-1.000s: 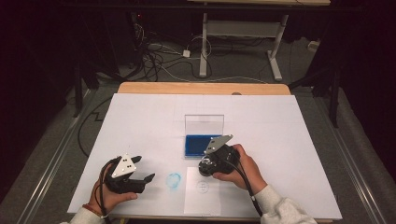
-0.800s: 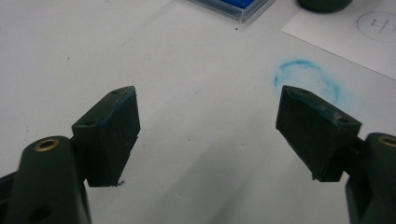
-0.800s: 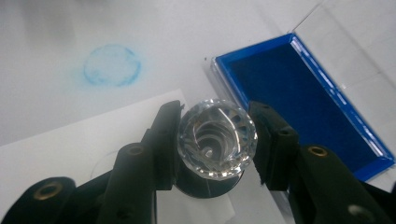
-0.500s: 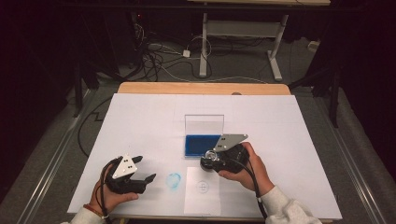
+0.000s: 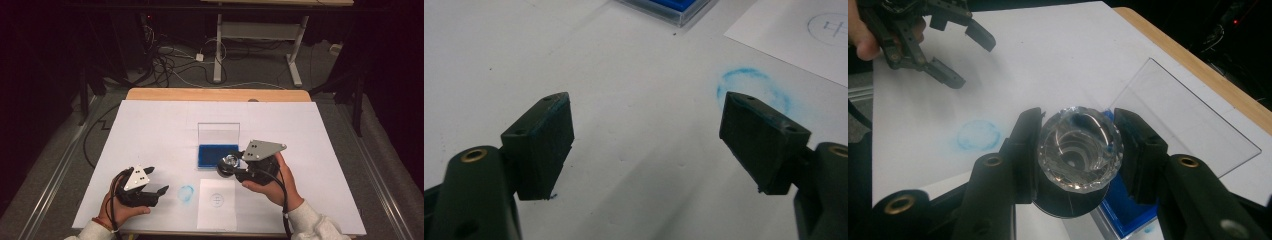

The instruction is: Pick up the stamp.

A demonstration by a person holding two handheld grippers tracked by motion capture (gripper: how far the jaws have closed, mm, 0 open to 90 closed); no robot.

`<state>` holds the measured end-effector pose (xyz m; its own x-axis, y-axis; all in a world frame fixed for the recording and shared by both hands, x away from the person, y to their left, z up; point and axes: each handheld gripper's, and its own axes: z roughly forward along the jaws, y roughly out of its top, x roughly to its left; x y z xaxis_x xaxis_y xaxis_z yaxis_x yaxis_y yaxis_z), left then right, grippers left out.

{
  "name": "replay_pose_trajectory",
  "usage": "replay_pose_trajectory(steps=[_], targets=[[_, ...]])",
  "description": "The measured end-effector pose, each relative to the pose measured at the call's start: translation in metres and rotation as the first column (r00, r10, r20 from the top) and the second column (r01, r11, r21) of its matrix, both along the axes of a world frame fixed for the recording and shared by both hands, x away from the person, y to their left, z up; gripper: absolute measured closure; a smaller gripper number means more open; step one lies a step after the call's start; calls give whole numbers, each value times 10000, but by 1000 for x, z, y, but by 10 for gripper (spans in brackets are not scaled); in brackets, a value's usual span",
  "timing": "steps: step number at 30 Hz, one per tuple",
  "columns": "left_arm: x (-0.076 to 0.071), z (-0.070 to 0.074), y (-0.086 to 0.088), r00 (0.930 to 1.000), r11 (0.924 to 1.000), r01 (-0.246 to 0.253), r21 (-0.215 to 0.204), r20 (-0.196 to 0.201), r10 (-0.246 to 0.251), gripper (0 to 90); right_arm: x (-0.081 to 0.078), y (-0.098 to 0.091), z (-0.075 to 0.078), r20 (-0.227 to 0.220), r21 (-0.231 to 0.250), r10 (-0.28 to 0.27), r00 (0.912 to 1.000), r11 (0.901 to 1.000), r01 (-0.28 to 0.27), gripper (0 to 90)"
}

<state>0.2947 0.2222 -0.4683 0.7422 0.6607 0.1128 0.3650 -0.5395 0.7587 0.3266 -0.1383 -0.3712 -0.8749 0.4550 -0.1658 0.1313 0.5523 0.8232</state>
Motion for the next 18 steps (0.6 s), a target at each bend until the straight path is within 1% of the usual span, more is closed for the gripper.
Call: replay_pose_trajectory(steps=[7,9,13,14,15,16,17,18], targets=[[1,-1,-2,10000,10000,23,94,4,-23,209,0,-1,3,115,229,-65,9999,9997,63,571],[1,-1,-3,10000,10000,-11,39,30,11,234,0,-2,4,184,332,-105,9998,9994,99,571],[0,-1,-6,9999,10000,65,32,116,-66,235,2,-1,5,231,530,-107,9997,9985,95,571],[0,-1,-7,9998,9999,86,66,157,-87,235,2,-1,5,231,530,-107,9997,9985,95,571],[-1,-1,-8,9996,9999,128,76,232,-130,229,3,-1,5,218,679,-171,9996,9976,156,571],[-1,0,-9,9994,9998,190,57,286,-191,229,3,-1,5,218,679,-171,9996,9976,156,571],[-3,1,-11,9988,9997,249,54,420,-251,220,5,0,4,225,849,-239,9995,9961,219,571],[-3,1,-11,9988,9997,249,54,420,-251,214,5,0,3,182,936,-254,9995,9953,236,571]])
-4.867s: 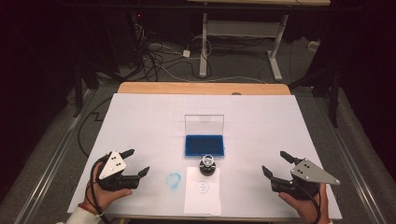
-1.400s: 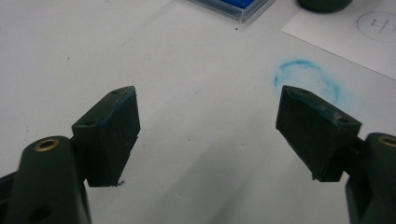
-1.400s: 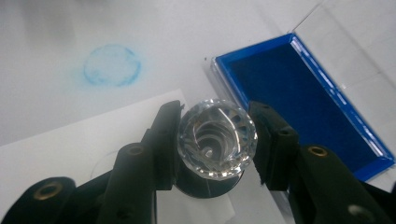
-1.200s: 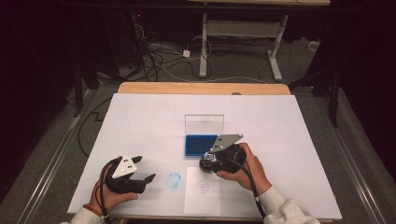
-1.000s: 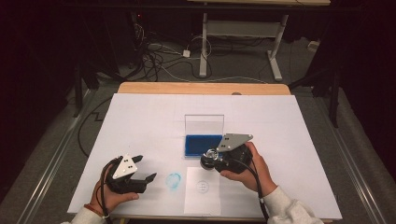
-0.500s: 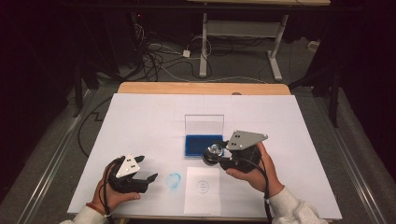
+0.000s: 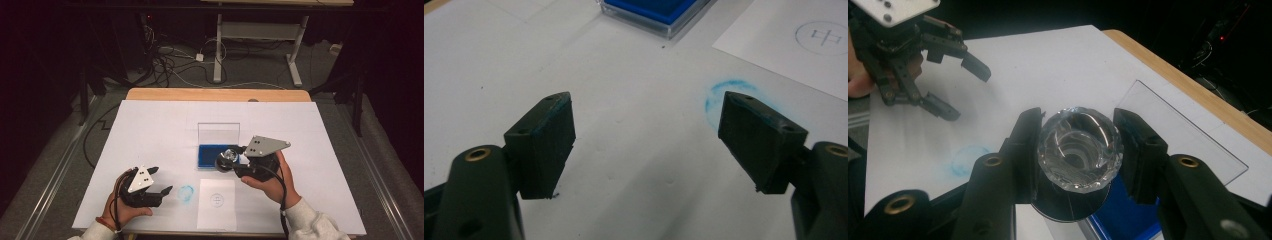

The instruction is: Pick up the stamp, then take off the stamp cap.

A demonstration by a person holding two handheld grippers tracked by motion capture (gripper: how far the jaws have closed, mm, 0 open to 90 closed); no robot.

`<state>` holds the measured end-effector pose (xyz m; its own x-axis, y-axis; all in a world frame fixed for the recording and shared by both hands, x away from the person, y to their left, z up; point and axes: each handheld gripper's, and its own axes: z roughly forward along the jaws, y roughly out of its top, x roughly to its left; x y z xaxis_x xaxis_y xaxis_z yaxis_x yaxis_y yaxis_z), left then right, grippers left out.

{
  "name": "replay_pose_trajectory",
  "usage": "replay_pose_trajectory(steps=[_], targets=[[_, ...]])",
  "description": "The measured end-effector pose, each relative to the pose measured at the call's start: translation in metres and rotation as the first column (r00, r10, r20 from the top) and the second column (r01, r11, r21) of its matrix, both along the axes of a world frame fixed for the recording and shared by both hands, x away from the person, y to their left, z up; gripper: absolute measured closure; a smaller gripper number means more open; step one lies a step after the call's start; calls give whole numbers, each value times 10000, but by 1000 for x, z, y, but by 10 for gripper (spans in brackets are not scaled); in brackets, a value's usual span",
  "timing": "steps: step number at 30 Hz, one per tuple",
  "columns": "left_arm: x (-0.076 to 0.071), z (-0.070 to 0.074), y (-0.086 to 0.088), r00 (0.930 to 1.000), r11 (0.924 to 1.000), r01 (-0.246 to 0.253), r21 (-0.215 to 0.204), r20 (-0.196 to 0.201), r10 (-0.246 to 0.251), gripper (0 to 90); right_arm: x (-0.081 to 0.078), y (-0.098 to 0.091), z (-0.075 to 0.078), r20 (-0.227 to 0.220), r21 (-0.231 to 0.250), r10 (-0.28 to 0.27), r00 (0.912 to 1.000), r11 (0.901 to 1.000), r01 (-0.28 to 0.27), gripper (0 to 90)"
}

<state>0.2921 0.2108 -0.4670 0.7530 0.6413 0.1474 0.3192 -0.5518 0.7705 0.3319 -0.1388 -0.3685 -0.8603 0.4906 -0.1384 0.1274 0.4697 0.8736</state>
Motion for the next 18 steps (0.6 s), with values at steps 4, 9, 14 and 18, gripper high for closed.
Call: replay_pose_trajectory(steps=[4,9,14,18], targets=[[1,4,-13,9989,9988,428,-221,206,-424,195,3,0,-2,-177,169,-53,9998,9998,56,571],[4,7,-30,9961,9959,833,-348,331,-821,188,1,2,-1,-206,333,20,9998,9994,-13,571],[4,12,-60,9876,9880,1507,-344,493,-1490,206,-1,10,-3,-449,808,307,9985,9964,-270,571],[4,17,-71,9834,9842,1697,-509,742,-1657,226,-3,15,-8,-663,1177,522,9964,9921,-441,571]])
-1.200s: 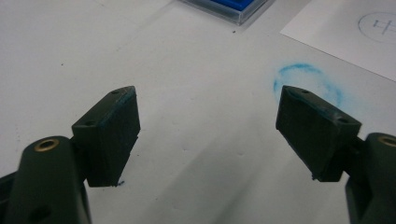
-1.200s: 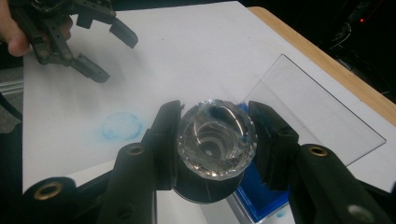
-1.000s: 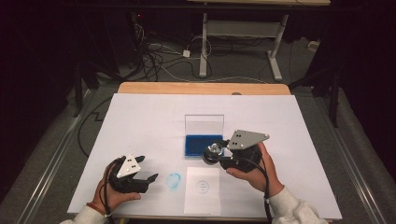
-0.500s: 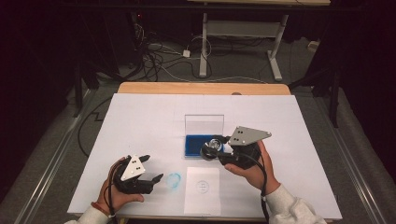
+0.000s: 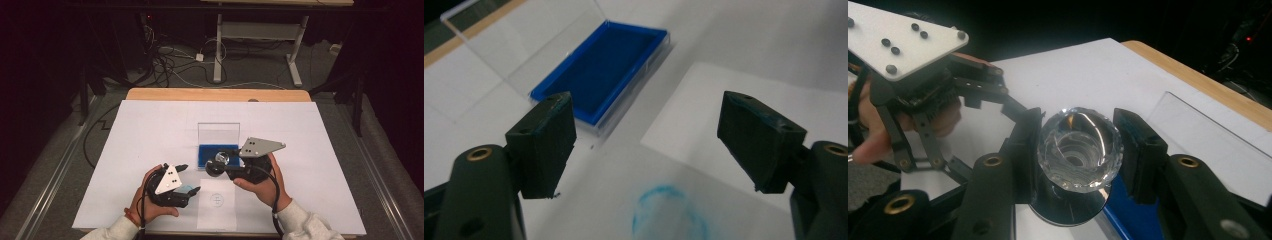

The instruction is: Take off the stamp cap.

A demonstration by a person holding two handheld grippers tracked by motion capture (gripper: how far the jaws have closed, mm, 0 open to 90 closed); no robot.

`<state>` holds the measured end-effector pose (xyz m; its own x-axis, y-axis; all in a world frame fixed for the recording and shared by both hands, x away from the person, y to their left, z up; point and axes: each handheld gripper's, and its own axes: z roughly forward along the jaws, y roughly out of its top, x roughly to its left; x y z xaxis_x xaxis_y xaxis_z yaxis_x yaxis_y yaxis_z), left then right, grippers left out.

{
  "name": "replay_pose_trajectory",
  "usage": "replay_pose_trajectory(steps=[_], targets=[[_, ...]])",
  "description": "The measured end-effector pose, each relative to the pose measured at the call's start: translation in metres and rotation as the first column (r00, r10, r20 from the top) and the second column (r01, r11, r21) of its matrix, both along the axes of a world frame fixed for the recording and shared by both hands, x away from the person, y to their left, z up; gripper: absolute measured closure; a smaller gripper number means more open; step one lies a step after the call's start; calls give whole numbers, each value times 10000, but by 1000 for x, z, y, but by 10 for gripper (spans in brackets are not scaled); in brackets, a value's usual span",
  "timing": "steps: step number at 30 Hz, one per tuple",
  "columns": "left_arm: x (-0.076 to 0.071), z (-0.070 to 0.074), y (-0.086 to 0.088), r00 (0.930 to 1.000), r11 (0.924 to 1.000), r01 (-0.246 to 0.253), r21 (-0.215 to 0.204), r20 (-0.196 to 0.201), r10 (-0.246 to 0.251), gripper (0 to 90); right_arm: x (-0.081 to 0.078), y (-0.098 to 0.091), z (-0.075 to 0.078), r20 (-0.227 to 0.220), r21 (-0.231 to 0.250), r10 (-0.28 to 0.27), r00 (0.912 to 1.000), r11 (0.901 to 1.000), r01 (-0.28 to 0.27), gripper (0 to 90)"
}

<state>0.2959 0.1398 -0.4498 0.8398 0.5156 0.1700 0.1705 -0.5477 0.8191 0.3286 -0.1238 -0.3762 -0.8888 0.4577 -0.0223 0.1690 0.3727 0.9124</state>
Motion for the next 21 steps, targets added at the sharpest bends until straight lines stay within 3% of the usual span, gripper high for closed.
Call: replay_pose_trajectory(steps=[7,15,21], targets=[[-1,5,-22,9997,9993,142,-352,218,-134,246,-5,9,-6,-353,327,393,9986,9987,-382,570],[1,4,-32,9996,9998,51,-213,293,-45,239,-9,16,-13,-495,174,621,9968,9980,-613,571],[2,3,-34,9992,9994,344,-15,216,-344,307,-9,18,-15,-586,112,683,9959,9976,-677,570]])
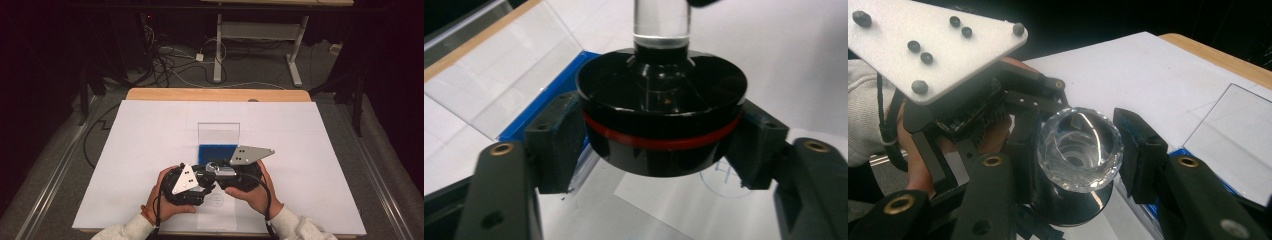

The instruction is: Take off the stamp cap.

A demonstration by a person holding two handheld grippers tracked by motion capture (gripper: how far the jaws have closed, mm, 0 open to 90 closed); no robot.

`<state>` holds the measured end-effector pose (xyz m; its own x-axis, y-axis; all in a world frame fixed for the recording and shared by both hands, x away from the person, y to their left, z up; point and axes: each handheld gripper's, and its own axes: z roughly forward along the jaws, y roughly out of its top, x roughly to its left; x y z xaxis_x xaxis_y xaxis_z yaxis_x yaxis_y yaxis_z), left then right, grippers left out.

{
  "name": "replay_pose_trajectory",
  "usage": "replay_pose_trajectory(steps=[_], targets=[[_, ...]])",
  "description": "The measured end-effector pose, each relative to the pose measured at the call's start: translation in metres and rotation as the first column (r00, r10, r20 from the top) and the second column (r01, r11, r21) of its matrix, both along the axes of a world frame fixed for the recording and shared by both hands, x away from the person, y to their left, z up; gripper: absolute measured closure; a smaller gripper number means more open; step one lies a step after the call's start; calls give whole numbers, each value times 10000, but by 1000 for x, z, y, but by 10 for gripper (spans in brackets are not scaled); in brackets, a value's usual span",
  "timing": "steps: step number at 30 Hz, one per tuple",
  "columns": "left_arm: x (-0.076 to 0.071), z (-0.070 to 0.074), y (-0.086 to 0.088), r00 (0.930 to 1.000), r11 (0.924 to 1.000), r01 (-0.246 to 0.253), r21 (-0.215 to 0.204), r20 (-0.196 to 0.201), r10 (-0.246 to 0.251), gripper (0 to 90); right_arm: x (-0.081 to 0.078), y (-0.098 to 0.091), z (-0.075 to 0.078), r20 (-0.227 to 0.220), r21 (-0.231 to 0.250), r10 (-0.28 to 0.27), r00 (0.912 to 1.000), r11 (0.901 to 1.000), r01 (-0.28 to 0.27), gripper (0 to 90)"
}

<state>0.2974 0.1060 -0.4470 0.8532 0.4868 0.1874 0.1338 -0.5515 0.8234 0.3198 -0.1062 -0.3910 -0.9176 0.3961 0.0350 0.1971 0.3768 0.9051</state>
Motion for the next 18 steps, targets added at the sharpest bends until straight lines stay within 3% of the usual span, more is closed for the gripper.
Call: replay_pose_trajectory(steps=[5,18], targets=[[0,0,-2,10000,9994,62,351,19,-63,353,0,0,-1,-39,-99,22,10000,9999,-22,570],[4,-3,-1,9984,9995,100,290,-558,-84,357,0,3,-6,-53,-339,-43,10000,9994,41,570]])
